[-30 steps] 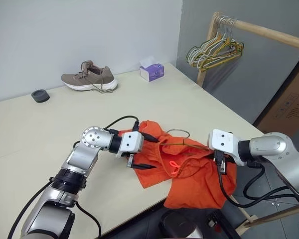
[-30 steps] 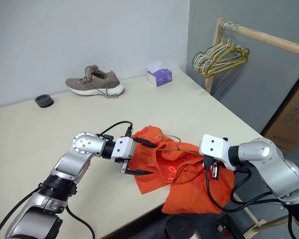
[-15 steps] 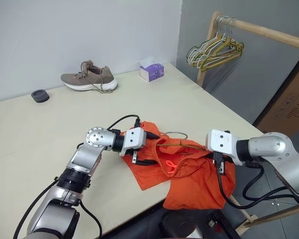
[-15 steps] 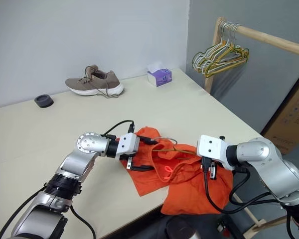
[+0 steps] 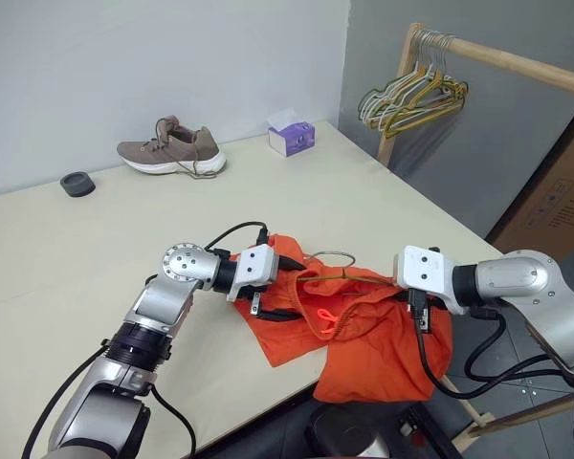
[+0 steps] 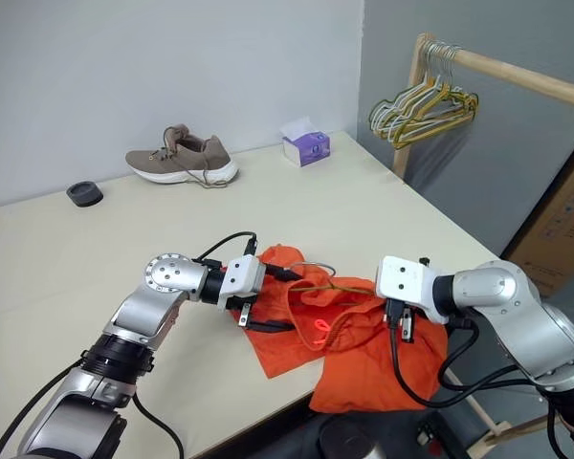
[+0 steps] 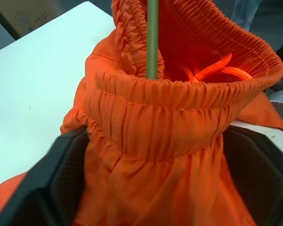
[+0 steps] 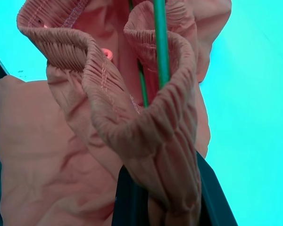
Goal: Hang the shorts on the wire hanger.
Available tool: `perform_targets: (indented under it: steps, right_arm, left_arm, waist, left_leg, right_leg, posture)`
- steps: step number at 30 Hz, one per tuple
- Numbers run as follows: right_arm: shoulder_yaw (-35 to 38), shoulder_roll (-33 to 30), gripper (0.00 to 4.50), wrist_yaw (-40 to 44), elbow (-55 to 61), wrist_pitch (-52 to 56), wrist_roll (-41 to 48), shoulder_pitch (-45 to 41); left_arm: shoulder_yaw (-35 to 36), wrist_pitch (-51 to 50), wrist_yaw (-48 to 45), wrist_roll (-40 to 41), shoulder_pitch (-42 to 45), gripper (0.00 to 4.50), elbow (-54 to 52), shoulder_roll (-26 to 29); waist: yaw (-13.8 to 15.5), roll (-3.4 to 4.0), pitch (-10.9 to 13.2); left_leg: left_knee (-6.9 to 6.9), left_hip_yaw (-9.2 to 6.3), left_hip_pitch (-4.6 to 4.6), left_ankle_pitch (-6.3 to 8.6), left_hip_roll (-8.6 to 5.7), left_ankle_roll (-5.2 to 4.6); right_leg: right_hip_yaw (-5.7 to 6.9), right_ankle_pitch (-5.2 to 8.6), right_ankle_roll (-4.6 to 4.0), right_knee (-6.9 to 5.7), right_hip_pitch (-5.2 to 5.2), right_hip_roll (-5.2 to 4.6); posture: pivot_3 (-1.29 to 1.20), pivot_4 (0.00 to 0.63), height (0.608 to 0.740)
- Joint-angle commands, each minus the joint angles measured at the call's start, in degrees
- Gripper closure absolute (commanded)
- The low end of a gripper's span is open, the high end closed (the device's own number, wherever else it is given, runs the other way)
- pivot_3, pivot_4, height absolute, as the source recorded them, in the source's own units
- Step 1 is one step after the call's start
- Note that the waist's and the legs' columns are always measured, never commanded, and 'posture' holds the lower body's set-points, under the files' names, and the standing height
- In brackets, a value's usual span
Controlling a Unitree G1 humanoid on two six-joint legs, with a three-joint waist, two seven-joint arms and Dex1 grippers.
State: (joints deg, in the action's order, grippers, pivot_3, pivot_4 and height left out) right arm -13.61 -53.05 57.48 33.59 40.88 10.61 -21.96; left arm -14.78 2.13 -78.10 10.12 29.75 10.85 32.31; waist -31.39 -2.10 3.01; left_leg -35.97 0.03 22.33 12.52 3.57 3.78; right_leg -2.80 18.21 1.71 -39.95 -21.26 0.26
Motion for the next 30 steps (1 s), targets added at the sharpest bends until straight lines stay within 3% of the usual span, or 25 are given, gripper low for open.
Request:
perform_targets:
  steps: [1,4,7,10,15,21,25,30]
  right_arm:
    - [1.5,0.9,4.50,0.5,2.8,0.0,2.4,-2.3]
    - [1.7,0.9,4.50,0.6,3.0,0.6,2.9,-2.4]
    - [1.5,0.8,4.50,0.2,3.1,1.1,3.2,-2.7]
    - [1.4,0.7,4.50,0.2,3.3,1.6,3.6,-3.2]
    - [1.1,0.3,4.50,0.5,3.5,1.6,3.5,-3.6]
    - [0.3,-0.1,4.50,1.4,3.5,1.7,3.9,-3.7]
    - [1.4,-1.8,3.40,2.7,3.8,0.7,4.2,-2.3]
    - [6.1,-6.7,1.62,4.7,4.3,0.2,6.3,2.2]
  left_arm:
    - [1.6,2.3,2.8,0.5,0.8,1.44,-0.1,-1.6]
    - [2.2,2.2,3.7,0.5,0.7,2.34,0.3,-1.6]
    - [2.1,3.5,3.0,0.2,0.2,2.34,1.2,-0.8]
    - [0.8,2.3,-0.1,0.8,-0.7,2.84,0.4,0.4]
    - [0.2,5.0,-0.4,-0.9,-0.5,4.36,1.8,0.4]
    - [0.3,5.9,-0.1,-1.2,0.2,4.44,3.2,-0.1]
    - [0.3,6.3,-0.5,-1.7,-0.1,4.50,3.5,0.5]
    - [1.3,6.9,0.3,-2.7,0.3,4.50,4.5,1.8]
  waist:
    - [0.0,0.00,0.0]
    - [0.0,0.00,0.0]
    - [0.0,0.00,0.0]
    - [-0.1,0.00,0.0]
    - [-0.1,0.00,0.0]
    - [-0.1,0.00,0.0]
    - [-0.1,0.00,0.0]
    - [0.1,0.00,0.0]
  left_leg:
    - [0.00,0.00,0.00,0.00,0.00,0.00]
    - [-0.01,0.01,0.00,0.00,-0.01,0.00]
    - [0.00,0.00,0.00,0.00,0.00,0.00]
    - [0.00,0.01,0.00,0.00,0.00,0.00]
    - [0.00,0.01,0.00,0.00,0.00,0.00]
    - [-0.01,0.02,0.00,0.00,-0.01,0.00]
    - [0.00,0.00,0.00,0.00,-0.01,0.00]
    - [-0.01,0.01,0.01,0.00,-0.01,0.00]
  right_leg:
    - [0.00,0.00,0.00,0.00,0.00,0.00]
    - [-0.01,0.00,0.00,0.00,0.00,-0.01]
    - [0.01,0.00,0.00,0.00,0.00,-0.01]
    - [0.00,0.00,0.00,0.00,0.00,-0.01]
    - [-0.01,0.00,0.00,0.00,0.00,-0.01]
    - [-0.01,0.00,0.00,0.00,0.00,-0.04]
    - [0.01,0.00,0.00,0.00,0.00,-0.04]
    - [0.01,0.00,0.00,0.00,0.00,-0.06]
  posture:
    - [-0.47,0.000,0.740]
    - [-0.47,0.000,0.740]
    - [-0.47,0.000,0.740]
    - [-0.47,0.000,0.740]
    - [-0.47,0.000,0.740]
    - [-0.47,0.000,0.740]
    - [-0.46,0.000,0.740]
    - [-0.45,0.000,0.740]
